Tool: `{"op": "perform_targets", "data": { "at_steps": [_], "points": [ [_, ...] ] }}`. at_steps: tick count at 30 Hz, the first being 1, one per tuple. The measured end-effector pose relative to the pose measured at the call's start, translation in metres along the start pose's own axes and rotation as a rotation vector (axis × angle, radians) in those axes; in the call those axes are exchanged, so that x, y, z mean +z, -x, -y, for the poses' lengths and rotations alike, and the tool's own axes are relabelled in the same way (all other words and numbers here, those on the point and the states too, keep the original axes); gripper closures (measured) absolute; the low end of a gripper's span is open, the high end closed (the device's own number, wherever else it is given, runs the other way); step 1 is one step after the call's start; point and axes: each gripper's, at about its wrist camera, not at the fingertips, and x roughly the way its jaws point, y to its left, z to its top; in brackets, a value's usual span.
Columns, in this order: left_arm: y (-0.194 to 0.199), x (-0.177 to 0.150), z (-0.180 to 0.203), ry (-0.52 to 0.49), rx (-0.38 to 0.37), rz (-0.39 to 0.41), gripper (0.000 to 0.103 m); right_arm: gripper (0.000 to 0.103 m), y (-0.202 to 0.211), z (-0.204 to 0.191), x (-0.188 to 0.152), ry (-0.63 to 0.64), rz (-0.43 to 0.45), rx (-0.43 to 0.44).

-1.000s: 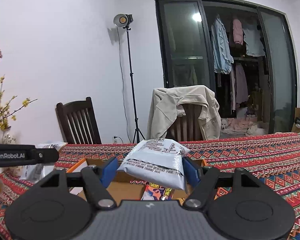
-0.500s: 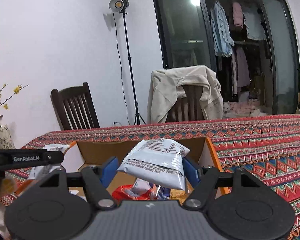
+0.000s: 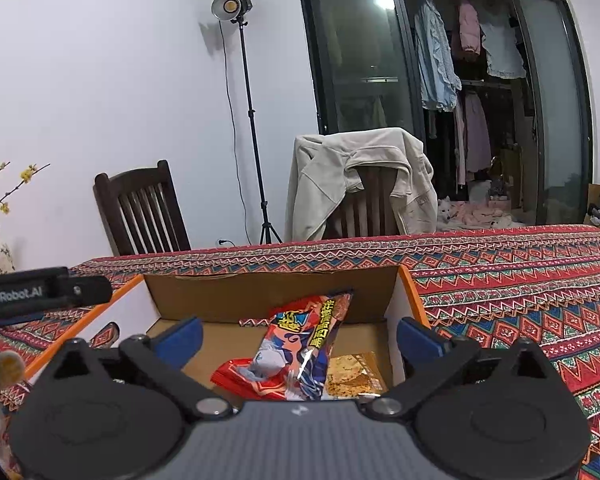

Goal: Organize snacks
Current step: 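Carry the white packet into the box and open right gripper while left gripper releases its packet there, then move both open grippers back toward the snack pile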

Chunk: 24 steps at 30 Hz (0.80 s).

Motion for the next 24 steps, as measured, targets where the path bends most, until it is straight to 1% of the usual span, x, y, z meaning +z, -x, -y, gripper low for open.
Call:
{"op": "perform_targets", "data": {
  "at_steps": [8, 16, 20, 24],
  "points": [
    [0.012, 0.003, 0.0, 0.01, -0.008, 0.02, 0.0, 0.0, 0.008, 0.002, -0.001, -0.006, 0.017, -0.014],
    [0.054, 0.012, 0.001, 0.023, -0.065, 0.105, 0.0, 0.0, 0.027, 0.002, 0.002, -0.006, 0.05, -0.033],
    [0.072, 0.014, 0.001, 0.025, -0.096, 0.117, 0.0, 0.0, 0.045, 0.001, 0.006, -0.006, 0.067, -0.035],
    [0.089, 0.011, 0.0, 0.008, -0.094, 0.121, 0.0, 0.0, 0.067, 0.0, 0.006, 0.003, 0.084, -0.045]
  ]
}}
